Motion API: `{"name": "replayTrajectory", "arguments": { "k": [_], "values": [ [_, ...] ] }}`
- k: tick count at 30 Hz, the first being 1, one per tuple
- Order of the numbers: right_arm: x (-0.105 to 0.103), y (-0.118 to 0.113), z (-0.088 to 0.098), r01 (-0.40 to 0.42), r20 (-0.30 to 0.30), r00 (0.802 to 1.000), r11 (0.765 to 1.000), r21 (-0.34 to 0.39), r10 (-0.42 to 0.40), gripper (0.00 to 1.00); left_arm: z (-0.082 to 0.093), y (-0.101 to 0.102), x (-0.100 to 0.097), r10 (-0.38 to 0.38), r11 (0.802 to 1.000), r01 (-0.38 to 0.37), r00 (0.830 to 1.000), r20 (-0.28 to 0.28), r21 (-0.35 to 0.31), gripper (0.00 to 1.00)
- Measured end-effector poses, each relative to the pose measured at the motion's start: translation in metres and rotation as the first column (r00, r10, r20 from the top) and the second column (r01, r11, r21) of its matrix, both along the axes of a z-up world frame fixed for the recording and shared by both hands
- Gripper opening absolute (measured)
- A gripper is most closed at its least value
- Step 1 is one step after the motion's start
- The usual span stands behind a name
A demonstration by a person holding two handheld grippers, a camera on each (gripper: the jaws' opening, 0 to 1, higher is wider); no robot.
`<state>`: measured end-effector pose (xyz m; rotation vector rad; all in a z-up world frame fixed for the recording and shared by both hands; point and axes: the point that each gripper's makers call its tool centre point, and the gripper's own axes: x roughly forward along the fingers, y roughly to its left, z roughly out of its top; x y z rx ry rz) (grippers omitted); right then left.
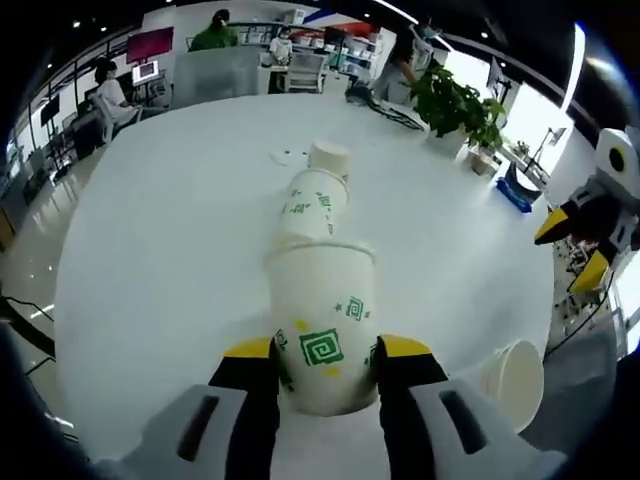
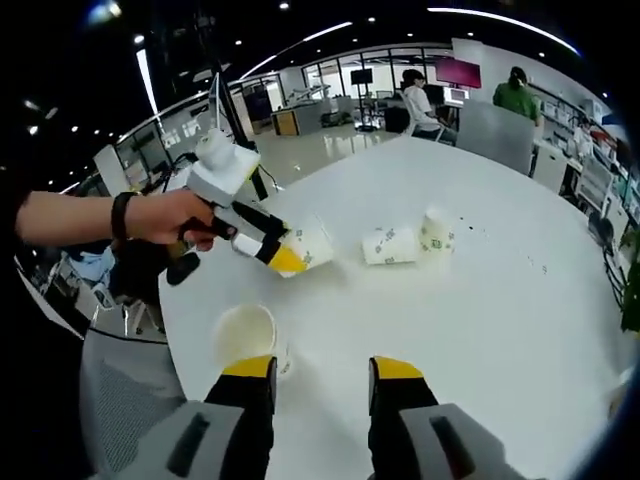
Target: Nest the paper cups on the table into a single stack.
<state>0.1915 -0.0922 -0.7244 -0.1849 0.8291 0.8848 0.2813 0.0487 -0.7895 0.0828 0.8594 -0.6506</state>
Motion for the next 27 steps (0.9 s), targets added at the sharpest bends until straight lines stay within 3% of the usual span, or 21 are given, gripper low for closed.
{"name": "replayTrajectory", "arguments": {
  "k": [5,11,20,27],
  "values": [
    [0.014,0.016,0.004,-0.031,0.013,0.999,0.999,0.015,0.031,0.35,0.006,-0.015,-0.005,-0.129,0.992,0.128,0.99,0.061,0.02,0.36],
    [0.028,0.032,0.014,-0.071,0.02,0.997,0.996,0.046,0.07,0.35,0.015,-0.03,-0.017,-0.215,0.977,0.214,0.971,0.105,0.014,0.36],
    [0.04,0.06,0.023,-0.133,-0.015,0.991,0.986,0.096,0.135,0.34,0.023,-0.048,-0.028,-0.289,0.956,0.292,0.945,0.156,-0.001,0.36],
    [0.044,0.078,0.018,-0.18,-0.046,0.982,0.979,0.101,0.185,0.29,0.032,-0.056,-0.031,-0.338,0.937,0.349,0.92,0.199,-0.021,0.37]
  ]
}}
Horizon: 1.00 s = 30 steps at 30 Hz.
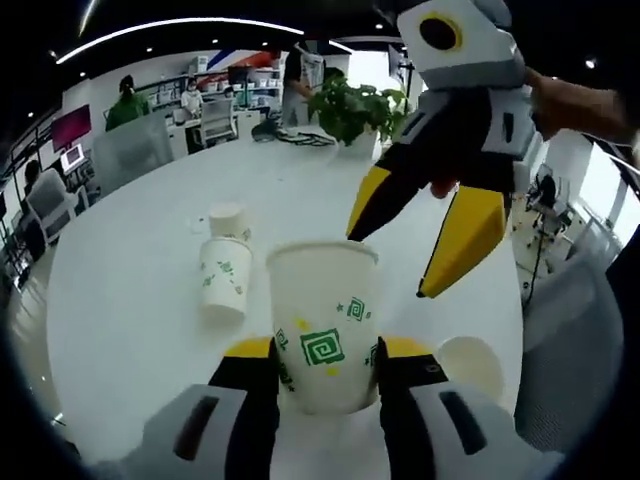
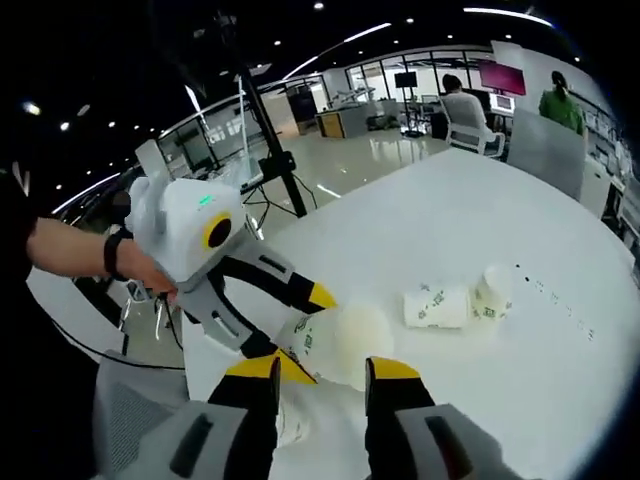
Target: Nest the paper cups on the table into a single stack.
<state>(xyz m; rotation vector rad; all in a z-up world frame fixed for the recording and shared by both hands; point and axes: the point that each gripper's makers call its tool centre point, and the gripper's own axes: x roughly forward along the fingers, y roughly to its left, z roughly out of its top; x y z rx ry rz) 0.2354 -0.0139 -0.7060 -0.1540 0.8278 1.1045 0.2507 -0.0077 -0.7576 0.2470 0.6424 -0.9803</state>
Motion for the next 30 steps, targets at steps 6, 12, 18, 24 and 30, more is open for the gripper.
{"name": "replayTrajectory", "arguments": {
  "k": [6,12,18,24,30],
  "values": [
    [-0.008,0.009,-0.001,-0.039,-0.044,0.998,0.999,0.025,0.04,0.15,0.005,0.002,-0.004,-0.059,0.998,0.059,0.997,0.051,0.01,0.37],
    [-0.005,0.011,-0.006,-0.06,-0.066,0.996,0.998,0.022,0.061,0.14,0.007,0.0,-0.006,-0.09,0.996,0.089,0.993,0.073,0.01,0.37],
    [-0.01,0.014,-0.007,-0.076,-0.083,0.994,0.997,0.023,0.078,0.09,0.008,-0.004,-0.006,-0.119,0.993,0.118,0.989,0.09,0.009,0.37],
    [-0.019,0.02,-0.004,-0.085,-0.092,0.992,0.996,0.04,0.088,0.01,0.008,-0.007,-0.008,-0.122,0.993,0.122,0.988,0.09,0.007,0.37],
    [-0.025,0.024,-0.002,-0.094,-0.084,0.992,0.995,0.034,0.097,0.0,0.01,-0.007,-0.012,-0.122,0.992,0.122,0.989,0.089,0.004,0.37]
  ]
}}
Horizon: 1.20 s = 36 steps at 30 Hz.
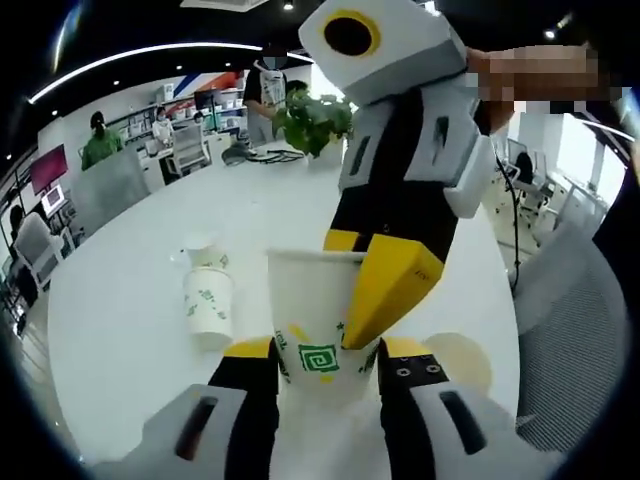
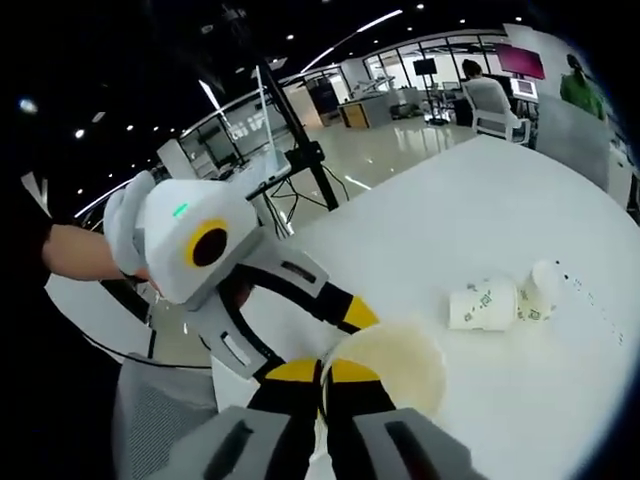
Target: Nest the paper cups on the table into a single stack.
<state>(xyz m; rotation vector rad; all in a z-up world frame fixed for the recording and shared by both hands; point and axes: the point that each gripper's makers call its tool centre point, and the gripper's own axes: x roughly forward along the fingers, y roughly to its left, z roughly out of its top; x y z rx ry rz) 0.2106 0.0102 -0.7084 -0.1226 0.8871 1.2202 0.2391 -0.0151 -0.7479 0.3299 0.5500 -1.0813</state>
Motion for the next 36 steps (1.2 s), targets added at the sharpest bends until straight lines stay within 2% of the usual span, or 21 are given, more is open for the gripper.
{"name": "replayTrajectory", "arguments": {
  "k": [7,14,17,20,23,26,31,36],
  "values": [
    [0.007,-0.006,0.008,0.007,0.033,0.999,1.0,-0.004,-0.007,0.0,0.003,0.006,-0.003,0.019,1.0,-0.019,1.0,-0.007,-0.01,0.43],
    [0.006,-0.01,0.016,0.011,0.063,0.998,1.0,-0.021,-0.009,0.0,0.008,0.018,-0.002,0.092,0.995,-0.093,0.995,-0.025,-0.038,0.46],
    [0.005,-0.013,0.016,0.018,0.063,0.998,0.999,-0.035,-0.016,0.0,0.005,0.027,0.0,0.152,0.986,-0.154,0.988,-0.04,-0.06,0.48],
    [-0.001,-0.015,0.017,-0.003,0.082,0.997,0.998,-0.06,0.008,0.0,0.001,0.032,-0.008,0.191,0.98,-0.192,0.981,-0.04,-0.051,0.51],
    [-0.006,-0.017,0.016,-0.017,0.094,0.995,0.997,-0.081,0.025,0.0,-0.005,0.042,-0.004,0.242,0.968,-0.244,0.969,-0.048,-0.049,0.51],
    [-0.014,-0.017,0.017,-0.035,0.101,0.994,0.995,-0.093,0.044,0.0,-0.001,0.05,-0.005,0.283,0.955,-0.288,0.957,-0.069,-0.073,0.51],
    [-0.027,-0.017,0.016,-0.077,0.116,0.989,0.989,-0.128,0.092,0.0,-0.005,0.058,-0.004,0.32,0.943,-0.325,0.945,-0.074,-0.071,0.51],
    [-0.036,-0.017,0.02,-0.101,0.129,0.984,0.984,-0.147,0.12,0.0,-0.009,0.069,0.001,0.361,0.928,-0.366,0.929,-0.08,-0.07,0.55]
  ]
}}
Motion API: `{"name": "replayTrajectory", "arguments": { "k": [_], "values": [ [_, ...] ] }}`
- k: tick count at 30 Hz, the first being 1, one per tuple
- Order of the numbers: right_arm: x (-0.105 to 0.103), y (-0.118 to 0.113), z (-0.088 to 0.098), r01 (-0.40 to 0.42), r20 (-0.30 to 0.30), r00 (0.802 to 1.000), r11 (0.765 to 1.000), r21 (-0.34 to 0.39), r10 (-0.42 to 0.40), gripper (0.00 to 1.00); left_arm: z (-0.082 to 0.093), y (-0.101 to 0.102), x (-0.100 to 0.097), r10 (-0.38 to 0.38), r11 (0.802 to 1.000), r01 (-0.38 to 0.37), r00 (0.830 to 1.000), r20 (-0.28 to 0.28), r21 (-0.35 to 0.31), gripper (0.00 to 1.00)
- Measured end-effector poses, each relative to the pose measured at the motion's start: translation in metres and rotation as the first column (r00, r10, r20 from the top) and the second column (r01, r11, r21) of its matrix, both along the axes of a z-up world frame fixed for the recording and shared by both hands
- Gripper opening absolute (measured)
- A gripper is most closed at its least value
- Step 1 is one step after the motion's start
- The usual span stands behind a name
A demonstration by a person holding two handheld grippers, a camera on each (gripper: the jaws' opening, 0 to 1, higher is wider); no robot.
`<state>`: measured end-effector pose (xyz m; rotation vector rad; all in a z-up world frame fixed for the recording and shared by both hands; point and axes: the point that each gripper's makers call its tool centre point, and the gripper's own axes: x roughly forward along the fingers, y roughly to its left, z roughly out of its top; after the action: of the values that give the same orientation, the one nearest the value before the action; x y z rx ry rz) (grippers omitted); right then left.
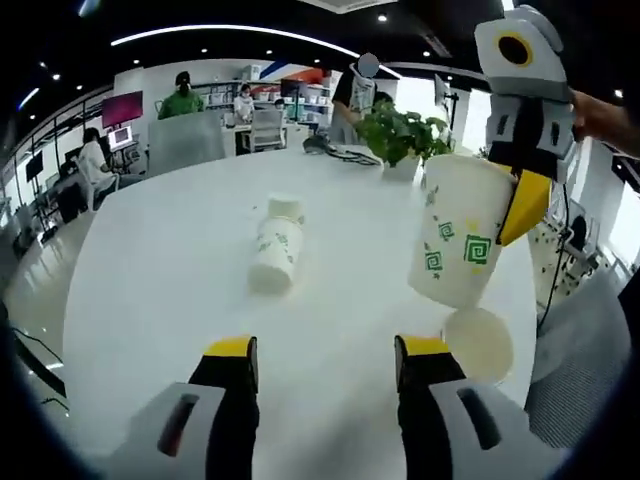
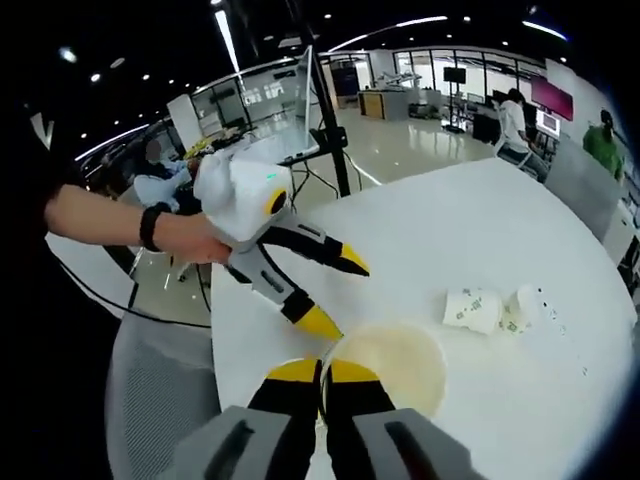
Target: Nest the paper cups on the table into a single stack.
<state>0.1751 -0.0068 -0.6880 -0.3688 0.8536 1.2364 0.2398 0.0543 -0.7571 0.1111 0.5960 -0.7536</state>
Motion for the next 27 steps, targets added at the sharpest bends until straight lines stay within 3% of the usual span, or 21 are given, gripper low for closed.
{"name": "replayTrajectory", "arguments": {
  "k": [7,20,27],
  "values": [
    [-0.02,0.003,0.001,-0.049,0.034,0.998,0.998,-0.05,0.051,0.0,-0.008,0.012,-0.001,0.063,0.998,-0.064,0.997,-0.032,-0.023,0.55],
    [-0.039,0.001,-0.004,-0.136,0.086,0.984,0.975,-0.178,0.153,0.0,-0.012,0.02,-0.005,0.076,0.997,-0.077,0.996,-0.041,-0.014,0.54],
    [-0.046,0.007,-0.011,-0.173,0.092,0.976,0.962,-0.21,0.196,0.0,-0.014,0.024,-0.01,0.081,0.997,-0.082,0.996,-0.044,-0.011,0.54]
  ]
}}
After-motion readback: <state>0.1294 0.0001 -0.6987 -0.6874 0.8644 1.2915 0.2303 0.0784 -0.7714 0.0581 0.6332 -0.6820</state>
